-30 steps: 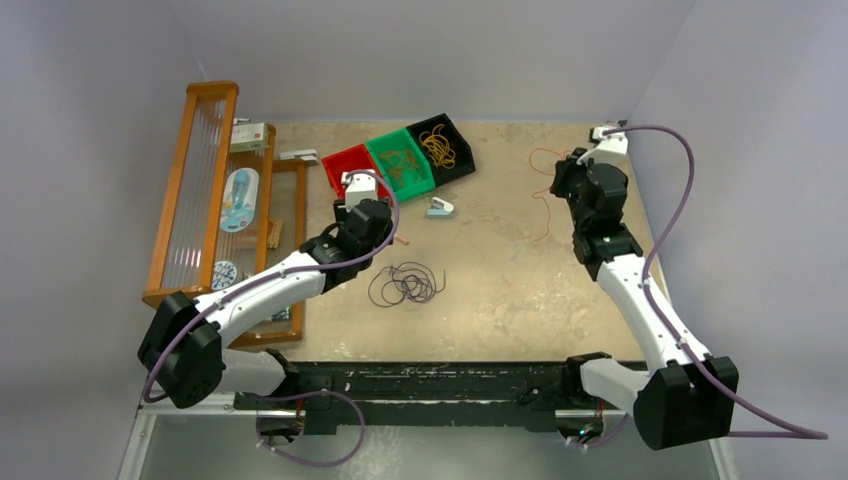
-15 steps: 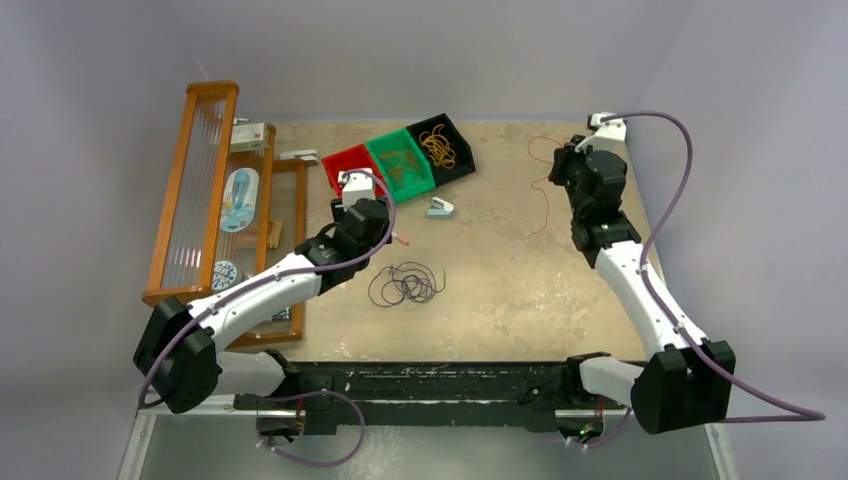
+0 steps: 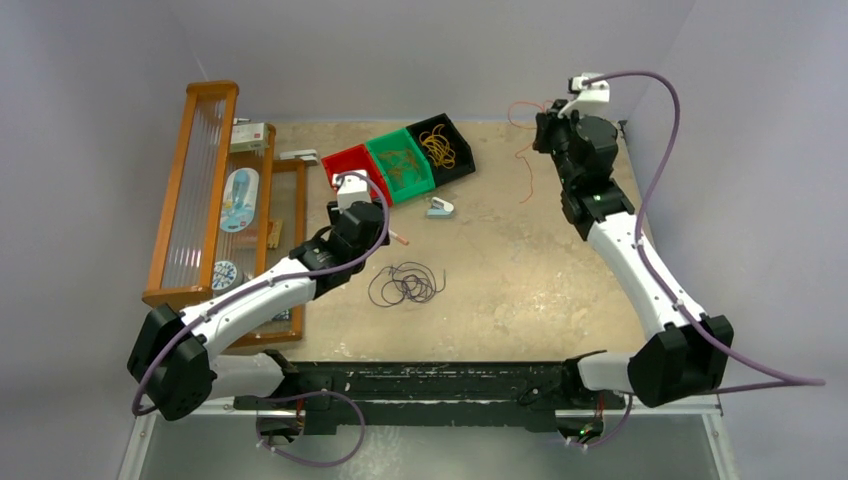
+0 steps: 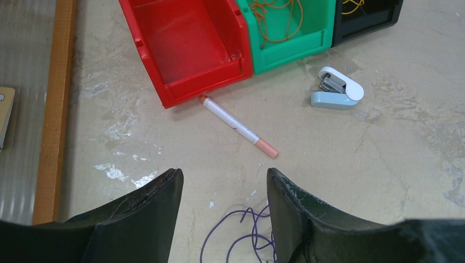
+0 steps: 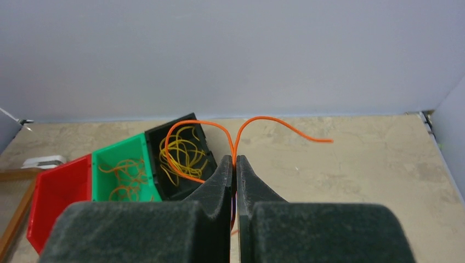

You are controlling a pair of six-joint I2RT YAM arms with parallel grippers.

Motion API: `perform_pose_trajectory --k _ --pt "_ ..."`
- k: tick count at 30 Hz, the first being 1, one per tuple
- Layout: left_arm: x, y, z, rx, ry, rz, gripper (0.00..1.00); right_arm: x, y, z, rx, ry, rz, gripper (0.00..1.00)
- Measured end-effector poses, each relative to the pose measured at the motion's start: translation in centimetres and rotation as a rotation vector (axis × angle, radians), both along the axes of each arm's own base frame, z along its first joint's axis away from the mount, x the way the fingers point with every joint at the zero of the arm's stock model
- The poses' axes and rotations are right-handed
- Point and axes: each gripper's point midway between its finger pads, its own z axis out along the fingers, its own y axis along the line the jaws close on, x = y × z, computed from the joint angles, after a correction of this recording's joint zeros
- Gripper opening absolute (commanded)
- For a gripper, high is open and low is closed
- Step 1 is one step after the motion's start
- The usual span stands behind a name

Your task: Untangle the cables

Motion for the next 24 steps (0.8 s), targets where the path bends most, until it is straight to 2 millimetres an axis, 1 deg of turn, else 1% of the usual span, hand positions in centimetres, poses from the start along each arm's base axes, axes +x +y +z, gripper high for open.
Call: perform_pose_trajectory --k 4,9,15,19,22,24 --pt "-0.3 0.3 -0.2 0.000 0.001 0.002 0.57 1.4 2.5 1.5 -0.017 -0.020 0.046 0.00" --pt "-0.6 0.6 -0.6 0.007 0.007 0.007 0.57 2.9 6.2 1.8 -0.034 -0.018 0.116 0.00" --pt "-0.6 0.7 -0.5 -0.004 0.002 0.017 0.57 5.1 10.8 0.5 -0.057 0.021 0.209 0.00" --pt "-0.9 1.1 -0.7 -0.005 0.004 0.024 0.57 6.9 14.7 -0.9 -0.073 0.047 0.282 0.00" --pt "-1.1 1.4 -0.4 -0.011 -0.003 0.032 0.57 8.1 17.6 -2.0 -0.078 0.056 0.339 0.00" --pt "-1.3 1.7 -0.2 -0.011 -0.008 0.041 0.57 9.0 19.2 -2.6 -0.077 0.057 0.373 0.00"
